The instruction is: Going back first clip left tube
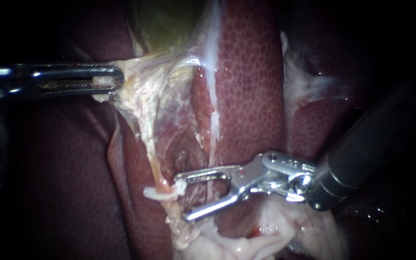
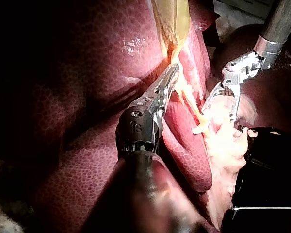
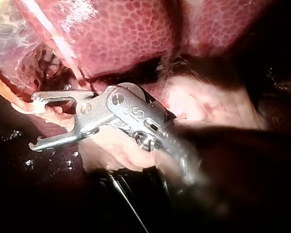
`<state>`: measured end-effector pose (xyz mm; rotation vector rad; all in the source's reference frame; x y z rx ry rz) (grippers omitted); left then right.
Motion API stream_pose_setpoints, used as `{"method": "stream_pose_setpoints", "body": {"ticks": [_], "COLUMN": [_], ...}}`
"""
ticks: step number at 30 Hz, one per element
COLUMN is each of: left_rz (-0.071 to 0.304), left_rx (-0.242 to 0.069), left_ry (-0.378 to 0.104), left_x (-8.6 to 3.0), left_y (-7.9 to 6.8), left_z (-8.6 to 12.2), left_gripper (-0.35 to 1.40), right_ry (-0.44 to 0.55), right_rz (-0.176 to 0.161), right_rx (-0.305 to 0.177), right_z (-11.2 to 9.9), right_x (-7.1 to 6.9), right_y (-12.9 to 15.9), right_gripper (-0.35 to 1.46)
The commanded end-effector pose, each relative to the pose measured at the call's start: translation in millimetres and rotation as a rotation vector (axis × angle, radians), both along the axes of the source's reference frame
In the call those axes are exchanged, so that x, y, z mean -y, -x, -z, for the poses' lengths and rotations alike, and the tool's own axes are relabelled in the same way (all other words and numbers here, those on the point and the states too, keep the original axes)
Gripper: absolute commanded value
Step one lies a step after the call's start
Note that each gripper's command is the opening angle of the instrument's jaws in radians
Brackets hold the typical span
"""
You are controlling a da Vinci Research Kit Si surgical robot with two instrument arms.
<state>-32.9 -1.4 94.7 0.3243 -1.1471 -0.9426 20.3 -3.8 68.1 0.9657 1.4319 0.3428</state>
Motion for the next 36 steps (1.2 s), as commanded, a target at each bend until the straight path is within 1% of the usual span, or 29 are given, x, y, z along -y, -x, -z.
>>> {"method": "stream_pose_setpoints", "body": {"ticks": [1, 9, 19, 36], "left_rz": [0.0, 0.0, 0.0, 0.0], "left_rx": [0.0, 0.0, 0.0, 0.0], "left_ry": [0.0, 0.0, 0.0, 0.0], "left_x": [0.0, 0.0, 0.0, 0.0], "left_y": [0.0, 0.0, 0.0, 0.0], "left_z": [0.0, 0.0, 0.0, 0.0], "left_gripper": [-0.35, -0.35, -0.35, -0.35], "right_ry": [0.005, 0.01, 0.027, 0.027], "right_rz": [0.0, -0.006, -0.025, -0.027], "right_rx": [-0.002, -0.004, 0.0, 0.003], "right_z": [0.1, 0.6, 0.8, 0.8], "right_x": [-0.1, -0.8, -1.9, -1.9], "right_y": [0.1, 1.2, 2.7, 3.2], "right_gripper": [0.6, 0.6, 0.6, 0.6]}}
